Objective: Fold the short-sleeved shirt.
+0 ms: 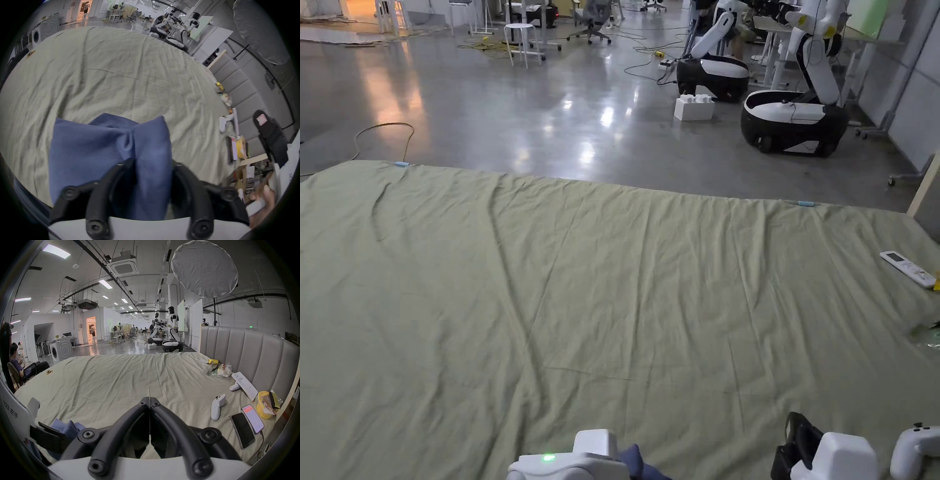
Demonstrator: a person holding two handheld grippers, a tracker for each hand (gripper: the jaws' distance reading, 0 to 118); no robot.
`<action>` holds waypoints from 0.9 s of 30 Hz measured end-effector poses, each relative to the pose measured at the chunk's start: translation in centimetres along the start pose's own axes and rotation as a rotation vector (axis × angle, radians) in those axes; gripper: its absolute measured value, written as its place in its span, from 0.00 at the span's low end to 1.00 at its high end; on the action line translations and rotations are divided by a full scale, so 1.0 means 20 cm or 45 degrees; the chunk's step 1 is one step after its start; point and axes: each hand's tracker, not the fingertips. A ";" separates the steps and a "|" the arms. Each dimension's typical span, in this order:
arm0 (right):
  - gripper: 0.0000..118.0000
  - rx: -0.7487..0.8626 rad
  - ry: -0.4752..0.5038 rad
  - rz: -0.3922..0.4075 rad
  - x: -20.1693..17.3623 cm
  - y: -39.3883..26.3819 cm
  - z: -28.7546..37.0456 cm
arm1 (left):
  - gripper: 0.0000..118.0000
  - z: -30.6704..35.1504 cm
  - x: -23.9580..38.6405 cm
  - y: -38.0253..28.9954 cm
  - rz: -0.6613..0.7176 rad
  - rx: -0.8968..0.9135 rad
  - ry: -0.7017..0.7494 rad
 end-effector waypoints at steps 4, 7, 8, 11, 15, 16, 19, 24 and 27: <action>0.01 -0.001 -0.003 0.007 0.01 -0.01 0.00 | 0.57 0.13 -0.03 0.02 0.018 0.002 -0.142; 0.01 -0.006 -0.007 0.004 0.02 -0.01 0.00 | 0.56 0.23 -0.08 0.06 0.036 0.040 -0.195; 0.01 -0.008 -0.009 0.001 0.02 -0.02 0.00 | 0.55 0.25 -0.09 0.05 0.038 0.048 -0.187; 0.01 -0.013 -0.011 -0.004 0.03 -0.03 -0.01 | 0.24 0.24 -0.10 0.04 -0.013 0.080 -0.096; 0.01 -0.021 -0.012 -0.010 0.03 -0.04 -0.01 | 0.15 0.09 -0.09 0.00 -0.026 0.002 -0.050; 0.01 -0.022 -0.013 -0.010 0.03 -0.04 -0.01 | 0.15 0.05 -0.08 0.00 -0.022 -0.018 -0.068; 0.01 -0.028 -0.014 -0.008 0.03 -0.05 0.00 | 0.12 -0.04 -0.04 -0.04 -0.013 -0.044 -0.122; 0.01 -0.030 -0.021 -0.004 0.04 -0.05 0.01 | 0.10 -0.17 -0.01 -0.10 -0.014 -0.046 -0.128; 0.01 -0.032 -0.023 0.000 0.05 -0.05 0.01 | 0.08 -0.22 0.00 -0.14 -0.049 -0.033 -0.108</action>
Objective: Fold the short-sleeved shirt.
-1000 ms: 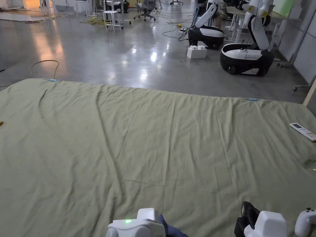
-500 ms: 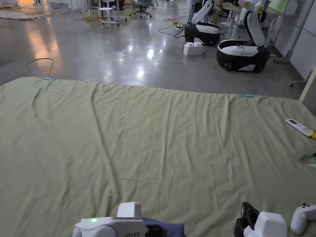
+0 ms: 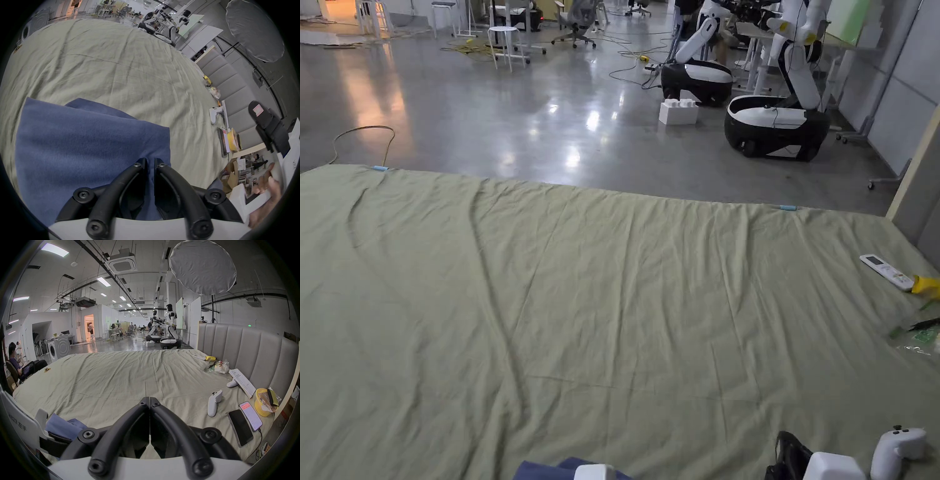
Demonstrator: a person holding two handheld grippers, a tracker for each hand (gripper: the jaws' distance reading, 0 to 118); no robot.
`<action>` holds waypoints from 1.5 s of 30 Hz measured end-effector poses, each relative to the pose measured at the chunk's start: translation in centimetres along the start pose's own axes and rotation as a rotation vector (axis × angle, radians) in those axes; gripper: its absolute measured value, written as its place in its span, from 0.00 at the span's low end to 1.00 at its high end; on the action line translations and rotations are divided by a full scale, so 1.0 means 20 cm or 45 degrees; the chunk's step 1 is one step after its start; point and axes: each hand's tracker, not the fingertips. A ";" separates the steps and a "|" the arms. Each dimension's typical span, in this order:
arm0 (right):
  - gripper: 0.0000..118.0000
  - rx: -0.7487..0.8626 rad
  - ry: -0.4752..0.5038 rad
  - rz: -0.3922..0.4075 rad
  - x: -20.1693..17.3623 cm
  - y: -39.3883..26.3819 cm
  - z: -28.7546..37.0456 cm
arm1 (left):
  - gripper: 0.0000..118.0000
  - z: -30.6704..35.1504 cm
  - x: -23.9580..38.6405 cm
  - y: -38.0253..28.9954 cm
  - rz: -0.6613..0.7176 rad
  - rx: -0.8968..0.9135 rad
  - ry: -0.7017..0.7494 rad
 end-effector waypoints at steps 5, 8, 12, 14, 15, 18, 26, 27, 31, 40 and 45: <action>0.01 0.006 0.003 0.003 -0.01 0.01 0.00 | 0.08 0.00 0.00 -0.02 -0.065 0.031 0.007; 0.01 0.018 0.009 0.013 -0.03 0.04 0.00 | 0.08 0.10 -0.01 0.01 -0.094 0.065 -0.023; 0.01 0.053 0.013 0.029 -0.04 0.08 0.01 | 0.09 0.34 -0.06 0.11 -0.138 0.239 -0.082; 0.01 0.074 0.013 0.040 -0.05 0.11 0.01 | 0.09 0.46 -0.10 0.16 -0.181 0.339 -0.051; 0.01 0.084 0.009 0.048 -0.06 0.12 0.01 | 0.09 0.53 -0.12 0.18 -0.196 0.404 -0.018; 0.01 0.115 -0.003 0.059 -0.09 0.16 0.00 | 0.09 0.70 -0.17 0.25 -0.262 0.616 0.153; 0.01 0.242 -0.037 0.092 -0.16 0.29 -0.03 | 0.09 0.91 -0.33 0.30 -0.244 0.947 0.552; 0.01 0.253 -0.042 0.090 -0.16 0.31 -0.03 | 0.09 0.93 -0.34 0.29 -0.250 0.989 0.575; 0.01 0.300 -0.056 0.087 -0.19 0.37 -0.02 | 0.09 1.00 -0.35 0.27 -0.321 1.134 0.659; 0.01 0.374 -0.067 0.106 -0.20 0.45 0.00 | 0.09 1.04 -0.34 0.28 -0.457 1.208 0.713; 0.01 0.316 -0.041 0.080 -0.19 0.40 0.04 | 0.09 1.04 -0.41 0.26 -0.402 1.173 0.713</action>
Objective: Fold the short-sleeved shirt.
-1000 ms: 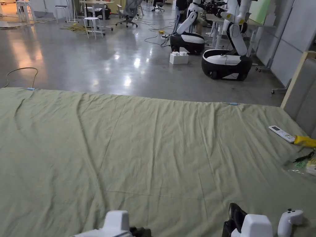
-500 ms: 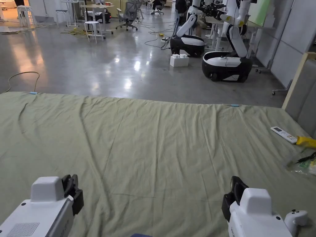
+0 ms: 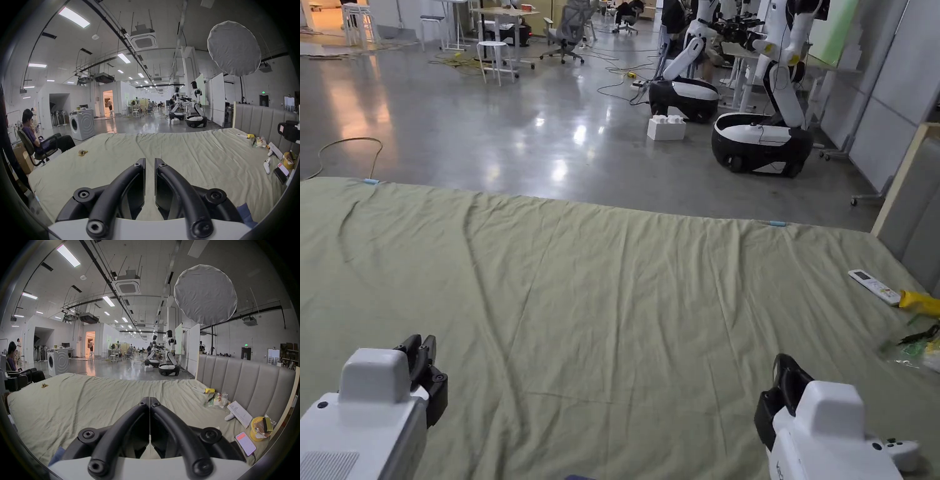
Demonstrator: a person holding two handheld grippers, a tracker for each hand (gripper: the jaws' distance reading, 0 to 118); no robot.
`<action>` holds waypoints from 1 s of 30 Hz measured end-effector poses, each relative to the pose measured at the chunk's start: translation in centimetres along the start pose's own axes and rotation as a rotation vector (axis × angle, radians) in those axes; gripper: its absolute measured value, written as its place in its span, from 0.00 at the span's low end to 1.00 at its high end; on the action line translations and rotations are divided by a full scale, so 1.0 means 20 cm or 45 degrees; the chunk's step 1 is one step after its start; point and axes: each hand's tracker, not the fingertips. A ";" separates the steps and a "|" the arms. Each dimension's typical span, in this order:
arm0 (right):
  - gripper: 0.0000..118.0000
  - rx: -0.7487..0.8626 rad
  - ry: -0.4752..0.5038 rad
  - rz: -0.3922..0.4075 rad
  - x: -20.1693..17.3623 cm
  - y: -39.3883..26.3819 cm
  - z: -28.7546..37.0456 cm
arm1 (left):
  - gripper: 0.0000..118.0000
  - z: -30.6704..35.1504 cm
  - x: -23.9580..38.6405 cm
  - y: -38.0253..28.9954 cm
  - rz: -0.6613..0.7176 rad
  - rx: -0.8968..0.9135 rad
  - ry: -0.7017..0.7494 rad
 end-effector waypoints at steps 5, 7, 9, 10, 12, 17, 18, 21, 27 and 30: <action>0.01 -0.141 0.114 0.029 -0.09 -0.18 0.12 | 0.09 0.04 -0.06 -0.09 -0.002 -0.041 0.013; 0.01 -0.204 0.150 0.032 -0.17 -0.28 0.15 | 0.09 0.06 -0.07 -0.13 0.001 -0.059 0.021; 0.01 -0.318 0.229 0.009 -0.25 -0.38 0.17 | 0.09 0.07 -0.09 -0.17 0.013 -0.084 0.020; 0.01 -0.319 0.256 0.032 -0.30 -0.41 0.18 | 0.09 0.07 -0.09 -0.19 0.023 -0.107 0.018; 0.01 -0.387 0.322 0.043 -0.39 -0.49 0.18 | 0.09 0.08 -0.11 -0.23 0.055 -0.143 0.005; 0.01 -0.519 0.351 0.065 -0.52 -0.68 0.14 | 0.09 0.11 -0.13 -0.32 0.139 -0.253 -0.085; 0.01 -0.549 0.339 0.074 -0.52 -0.71 0.13 | 0.09 0.11 -0.13 -0.33 0.159 -0.279 -0.119; 0.01 -0.667 0.287 0.084 -0.52 -0.85 0.07 | 0.09 0.11 -0.12 -0.38 0.183 -0.361 -0.215; 0.01 -0.689 0.277 0.067 -0.50 -0.89 0.07 | 0.21 -0.03 -0.10 -0.49 0.418 -0.648 -0.524; 0.01 -0.697 0.289 0.069 -0.48 -0.89 0.06 | 0.51 -0.11 -0.08 -0.55 0.560 -0.788 -0.679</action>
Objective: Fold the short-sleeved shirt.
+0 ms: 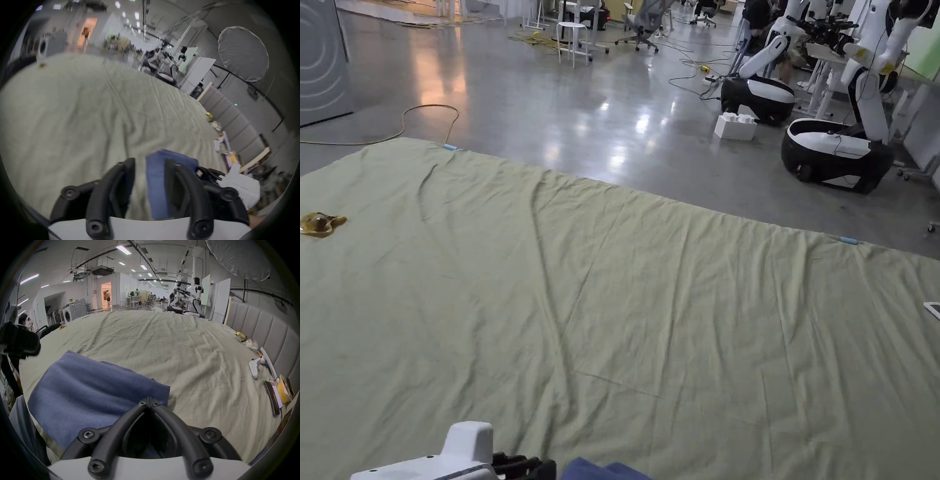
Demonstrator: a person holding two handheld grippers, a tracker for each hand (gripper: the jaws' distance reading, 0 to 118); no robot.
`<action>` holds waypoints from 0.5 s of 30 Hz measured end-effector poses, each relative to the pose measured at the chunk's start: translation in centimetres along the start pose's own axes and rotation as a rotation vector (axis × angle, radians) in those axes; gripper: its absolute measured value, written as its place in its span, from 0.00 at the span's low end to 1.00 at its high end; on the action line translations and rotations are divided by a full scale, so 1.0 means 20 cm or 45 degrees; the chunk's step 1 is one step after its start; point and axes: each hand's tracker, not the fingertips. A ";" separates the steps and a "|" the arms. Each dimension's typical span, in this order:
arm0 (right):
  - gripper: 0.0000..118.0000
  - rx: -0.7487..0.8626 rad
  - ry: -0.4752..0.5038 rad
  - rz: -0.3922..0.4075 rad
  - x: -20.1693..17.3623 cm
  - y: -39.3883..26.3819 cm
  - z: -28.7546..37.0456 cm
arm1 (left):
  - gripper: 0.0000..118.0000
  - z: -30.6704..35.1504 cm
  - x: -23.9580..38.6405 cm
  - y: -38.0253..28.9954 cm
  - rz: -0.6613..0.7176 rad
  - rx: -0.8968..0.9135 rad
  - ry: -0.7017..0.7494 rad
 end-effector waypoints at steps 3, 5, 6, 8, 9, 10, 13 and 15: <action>0.01 0.002 0.011 -0.019 0.00 -0.01 0.01 | 0.58 -0.12 -0.07 -0.01 0.113 -0.123 -0.110; 0.01 0.007 0.011 -0.001 -0.02 0.02 0.04 | 0.59 -0.20 -0.12 -0.02 0.181 -0.202 -0.149; 0.01 0.008 0.013 -0.001 -0.02 0.02 0.05 | 0.59 -0.24 -0.14 -0.03 0.203 -0.242 -0.169; 0.01 0.008 0.019 -0.007 -0.02 0.02 0.06 | 0.59 -0.32 -0.18 -0.06 0.251 -0.319 -0.184; 0.01 0.006 0.023 -0.009 0.01 0.01 0.03 | 0.59 -0.36 -0.20 -0.07 0.274 -0.355 -0.239; 0.01 0.007 0.025 -0.009 0.01 0.00 0.03 | 0.59 -0.39 -0.22 -0.07 0.306 -0.375 -0.291; 0.01 0.011 0.024 0.001 0.00 0.01 0.04 | 0.59 -0.48 -0.26 -0.10 0.396 -0.398 -0.411; 0.01 0.014 0.023 0.006 0.00 0.01 0.04 | 0.55 -0.55 -0.34 -0.11 0.387 -0.378 -0.435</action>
